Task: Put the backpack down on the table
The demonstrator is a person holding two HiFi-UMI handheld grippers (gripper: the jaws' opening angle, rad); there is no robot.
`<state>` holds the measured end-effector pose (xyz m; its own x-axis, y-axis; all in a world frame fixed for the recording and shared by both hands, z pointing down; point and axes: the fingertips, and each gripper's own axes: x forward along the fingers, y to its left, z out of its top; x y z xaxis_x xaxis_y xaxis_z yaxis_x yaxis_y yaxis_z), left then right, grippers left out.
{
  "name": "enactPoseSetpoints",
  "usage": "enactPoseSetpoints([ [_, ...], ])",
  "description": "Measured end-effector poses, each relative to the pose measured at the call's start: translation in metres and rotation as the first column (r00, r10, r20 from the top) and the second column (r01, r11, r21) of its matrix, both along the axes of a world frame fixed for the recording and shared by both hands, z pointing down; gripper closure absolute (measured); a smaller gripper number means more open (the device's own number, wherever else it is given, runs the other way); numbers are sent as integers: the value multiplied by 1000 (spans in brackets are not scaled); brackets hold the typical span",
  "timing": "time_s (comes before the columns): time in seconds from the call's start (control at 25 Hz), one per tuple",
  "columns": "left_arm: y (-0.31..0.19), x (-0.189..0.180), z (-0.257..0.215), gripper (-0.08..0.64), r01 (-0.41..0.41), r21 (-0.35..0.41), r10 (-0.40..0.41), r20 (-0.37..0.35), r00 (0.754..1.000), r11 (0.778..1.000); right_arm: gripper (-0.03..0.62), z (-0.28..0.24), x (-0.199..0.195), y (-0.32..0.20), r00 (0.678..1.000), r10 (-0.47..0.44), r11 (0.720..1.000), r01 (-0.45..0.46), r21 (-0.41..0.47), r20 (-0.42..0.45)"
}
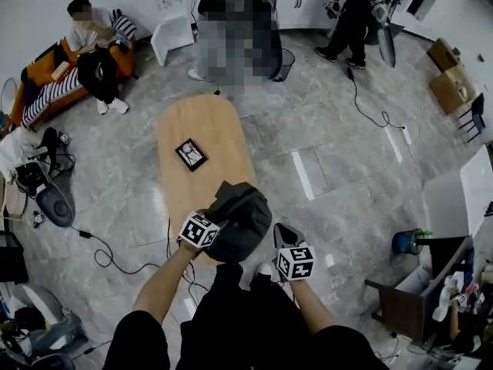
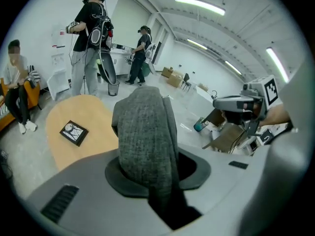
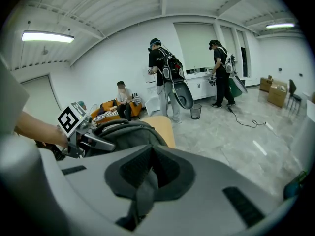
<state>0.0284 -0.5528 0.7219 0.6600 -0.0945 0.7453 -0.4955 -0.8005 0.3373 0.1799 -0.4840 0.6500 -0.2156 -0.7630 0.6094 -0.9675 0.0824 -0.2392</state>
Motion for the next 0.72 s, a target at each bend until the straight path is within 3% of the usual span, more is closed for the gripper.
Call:
enactPoseSetpoints([
  [0.2, -25, -24, 14, 442, 20, -48, -24, -78, 997, 999, 581, 0, -24, -19, 999, -46, 999, 46, -22, -21],
  [0.36, -46, -57, 33, 438, 98, -111, -111, -112, 988, 989, 581, 5, -43, -33, 996, -85, 995, 83, -46, -39],
  [0.52, -62, -93, 58, 429, 196, -179, -219, -121, 968, 964, 581, 12, -60, -41, 992, -118, 990, 114, -87, -43],
  [0.72, -67, -129, 87, 408, 264, -190, -287, -105, 952, 946, 581, 22, -76, -42, 988, -149, 981, 141, -137, -50],
])
